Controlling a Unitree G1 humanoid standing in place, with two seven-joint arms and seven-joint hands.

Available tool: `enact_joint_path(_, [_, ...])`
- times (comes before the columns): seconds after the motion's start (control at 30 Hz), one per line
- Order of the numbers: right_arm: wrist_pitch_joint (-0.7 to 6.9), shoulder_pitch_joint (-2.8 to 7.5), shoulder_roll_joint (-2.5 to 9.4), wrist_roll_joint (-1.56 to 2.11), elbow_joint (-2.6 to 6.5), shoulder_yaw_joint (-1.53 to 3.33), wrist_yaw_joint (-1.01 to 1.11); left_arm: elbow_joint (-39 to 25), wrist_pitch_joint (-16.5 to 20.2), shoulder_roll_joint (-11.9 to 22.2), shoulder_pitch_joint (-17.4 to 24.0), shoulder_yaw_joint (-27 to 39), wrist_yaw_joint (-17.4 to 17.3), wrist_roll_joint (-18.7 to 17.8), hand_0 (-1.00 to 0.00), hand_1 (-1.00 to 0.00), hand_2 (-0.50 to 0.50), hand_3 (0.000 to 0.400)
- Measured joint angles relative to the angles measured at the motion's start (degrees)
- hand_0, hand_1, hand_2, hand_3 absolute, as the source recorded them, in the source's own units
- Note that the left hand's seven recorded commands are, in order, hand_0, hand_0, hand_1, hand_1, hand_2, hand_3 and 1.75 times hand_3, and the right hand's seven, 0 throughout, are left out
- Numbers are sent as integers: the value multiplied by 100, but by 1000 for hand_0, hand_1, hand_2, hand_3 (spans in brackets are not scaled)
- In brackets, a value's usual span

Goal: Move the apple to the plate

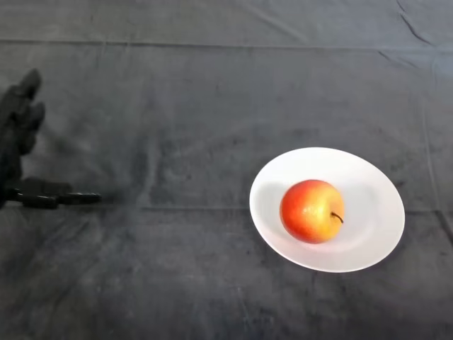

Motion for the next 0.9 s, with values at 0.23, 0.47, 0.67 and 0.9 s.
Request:
enact_joint_path(0.23, [0, 0, 0, 0, 0, 0, 0, 58, 147, 30, 41, 376, 4, -221, 0, -35, 18, 14])
enact_joint_path(0.47, [0, 0, 0, 0, 0, 0, 0, 73, 304, 60, 64, 680, 29, -417, 0, -27, 14, 11])
enact_joint_path(0.67, [0, 0, 0, 0, 0, 1, 0, 75, 342, 183, 174, 935, 113, -544, 0, 0, 0, 0])
enact_joint_path(0.9, [0, 2, -1, 0, 0, -1, 0, 108, 447, 319, 297, 1343, 223, -793, 0, 0, 0, 0])
